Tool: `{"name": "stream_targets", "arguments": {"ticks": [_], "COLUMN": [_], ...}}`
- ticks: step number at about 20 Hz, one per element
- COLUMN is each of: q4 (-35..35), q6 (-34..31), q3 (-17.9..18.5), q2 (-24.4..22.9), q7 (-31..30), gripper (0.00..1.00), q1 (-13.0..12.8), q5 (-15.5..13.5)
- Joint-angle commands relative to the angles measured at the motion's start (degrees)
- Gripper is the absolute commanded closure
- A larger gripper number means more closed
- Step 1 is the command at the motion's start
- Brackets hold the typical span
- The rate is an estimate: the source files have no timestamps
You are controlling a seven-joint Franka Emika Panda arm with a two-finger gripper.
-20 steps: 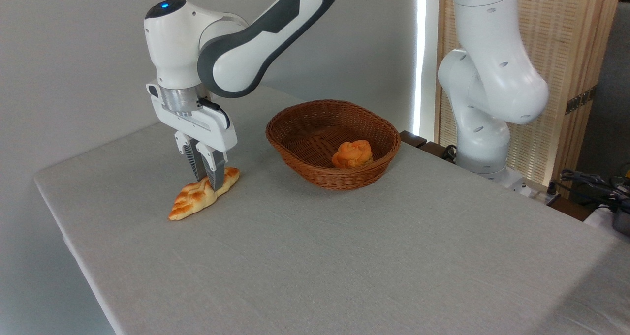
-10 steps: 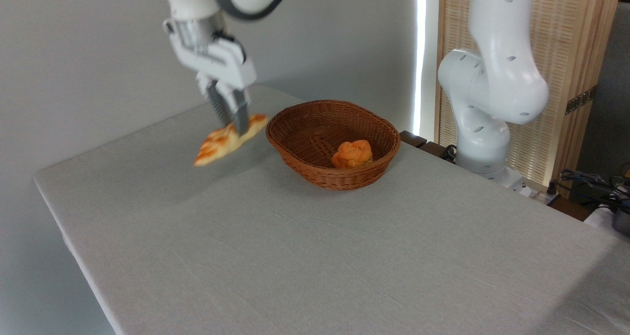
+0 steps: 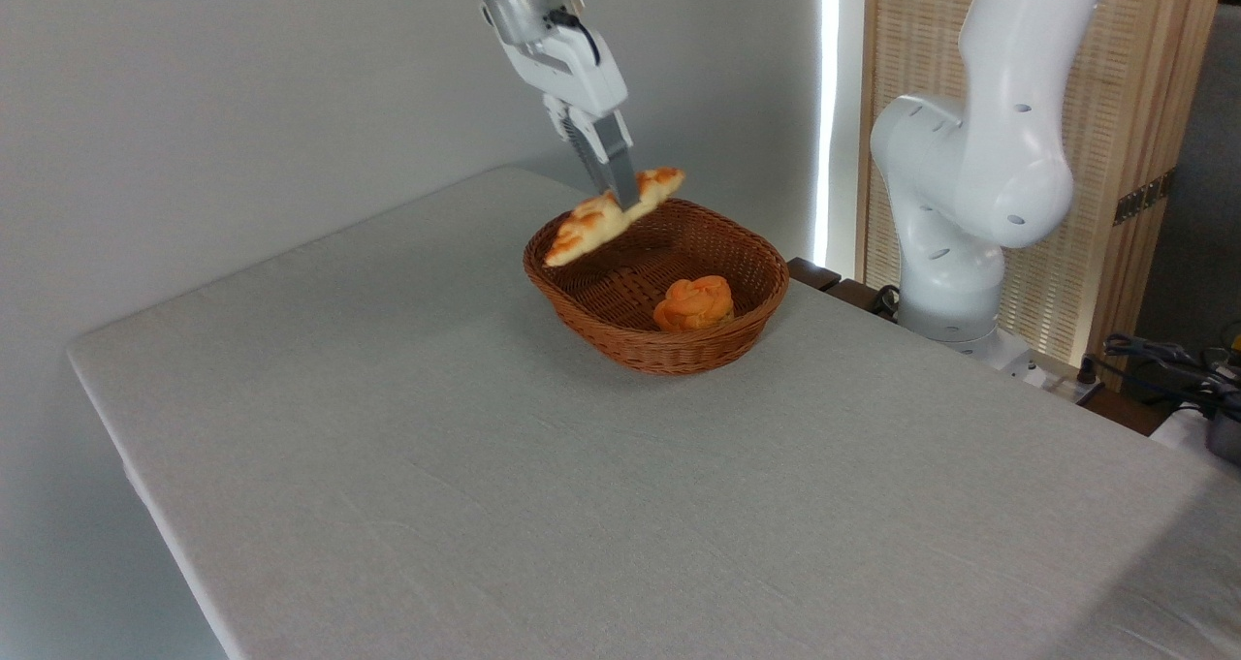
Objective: Put bread into the basket
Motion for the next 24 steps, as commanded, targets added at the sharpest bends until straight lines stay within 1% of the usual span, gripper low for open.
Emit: {"name": "stream_targets", "arguments": {"ticks": [1,5,11,13,14,16,17,18,20,22,24], "q4": [-3.7,-4.2,-3.8,-2.2,-0.7,4.7,7.6,10.5,14.8,18.5,22.2], "q6": [2.2,4.1,4.1,3.4,3.1,2.3,2.2,2.2,2.6,2.6,2.5], "q3": [0.1,0.1,0.1,0.3,0.4,0.3,0.3,0.6,0.8,0.8,1.2], "q2": [-0.2,0.1,0.2,0.1,0.3,2.1,3.5,5.0,7.1,8.8,11.1], "q7": [1.0,1.0,0.8,0.9,0.9,1.3,1.3,1.6,4.6,7.3,9.2], "gripper": [0.0,0.0,0.0,0.0,0.0,0.0,0.0,0.0,0.0,0.0,0.0], "q1": [-1.8,-1.8,-1.7,-1.0,-0.4,3.6,4.8,6.1,7.7,11.0,13.6], "q5": [-0.9,-1.0,-0.8,-0.3,0.4,2.0,2.4,3.3,6.1,6.5,6.6]}}
